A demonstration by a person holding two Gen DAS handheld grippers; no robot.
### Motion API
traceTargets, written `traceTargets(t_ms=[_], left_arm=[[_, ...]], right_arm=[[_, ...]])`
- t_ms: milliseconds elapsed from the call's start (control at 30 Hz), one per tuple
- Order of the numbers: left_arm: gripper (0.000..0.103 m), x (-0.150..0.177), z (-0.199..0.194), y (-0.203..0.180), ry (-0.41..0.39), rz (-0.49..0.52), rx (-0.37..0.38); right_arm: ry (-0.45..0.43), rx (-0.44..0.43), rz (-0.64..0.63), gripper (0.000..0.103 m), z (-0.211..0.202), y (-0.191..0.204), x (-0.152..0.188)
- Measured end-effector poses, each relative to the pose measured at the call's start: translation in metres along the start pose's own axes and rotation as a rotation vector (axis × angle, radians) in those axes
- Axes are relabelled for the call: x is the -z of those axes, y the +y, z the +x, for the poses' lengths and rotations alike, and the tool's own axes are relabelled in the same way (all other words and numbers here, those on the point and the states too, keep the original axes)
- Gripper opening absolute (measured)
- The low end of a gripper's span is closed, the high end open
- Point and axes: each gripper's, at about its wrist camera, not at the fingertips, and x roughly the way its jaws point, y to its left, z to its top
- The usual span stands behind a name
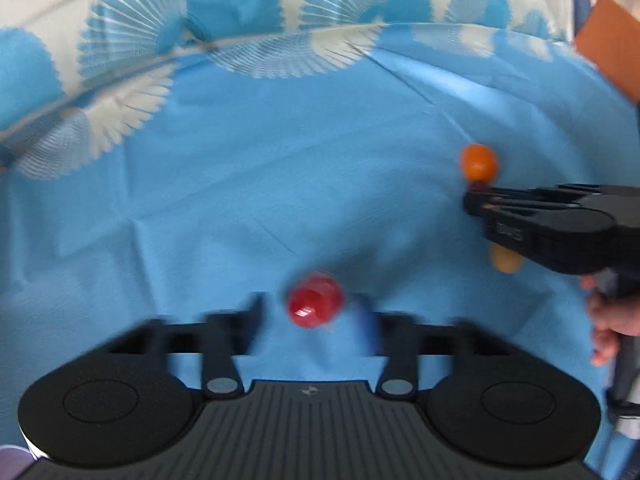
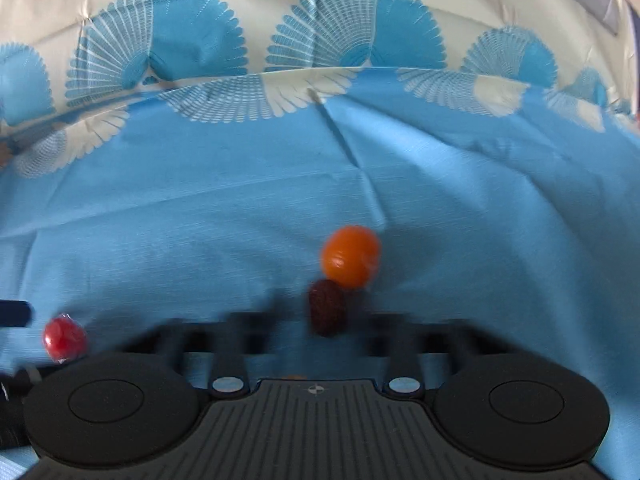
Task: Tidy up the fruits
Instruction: 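Grasp a red wrapped fruit with the left tool while the right tool grasps a red date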
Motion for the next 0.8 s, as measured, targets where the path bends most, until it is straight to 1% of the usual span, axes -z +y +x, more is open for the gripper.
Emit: traceTargets(t_ms=[67, 133, 200, 267, 333, 433, 567, 667, 800], left_arm=[[0.032, 0.001, -0.006, 0.001, -0.014, -0.012, 0.01], [0.032, 0.003, -0.017, 0.001, -0.038, -0.011, 0.001], [0.032, 0.006, -0.032, 0.003, -0.066, -0.016, 0.009], [0.032, 0.009, -0.053, 0.0, -0.094, -0.01, 0.0], [0.032, 0.015, -0.081, -0.002, -0.132, -0.014, -0.008], [0.032, 0.028, -0.13, -0.002, -0.181, -0.046, -0.014], [0.032, 0.057, -0.202, 0.005, -0.223, -0.107, -0.039], [0.032, 0.086, -0.252, 0.013, -0.249, -0.146, -0.075], [0.032, 0.127, -0.31, 0.025, -0.271, -0.219, -0.111]], right_arm=[[0.006, 0.008, 0.069, 0.02, -0.005, -0.007, 0.001], [0.005, 0.016, 0.121, 0.02, -0.015, -0.014, 0.0], [-0.024, 0.006, 0.142, 0.02, -0.032, -0.018, 0.001], [-0.06, -0.002, 0.134, 0.02, -0.054, -0.019, 0.001], [-0.098, -0.02, 0.118, 0.02, -0.079, -0.019, 0.002], [-0.15, -0.06, 0.099, 0.02, -0.125, -0.013, 0.004], [-0.208, -0.128, 0.044, 0.02, -0.189, 0.007, 0.014], [-0.217, -0.193, -0.002, 0.02, -0.232, 0.026, 0.031], [-0.193, -0.293, -0.065, 0.02, -0.28, 0.057, 0.058]])
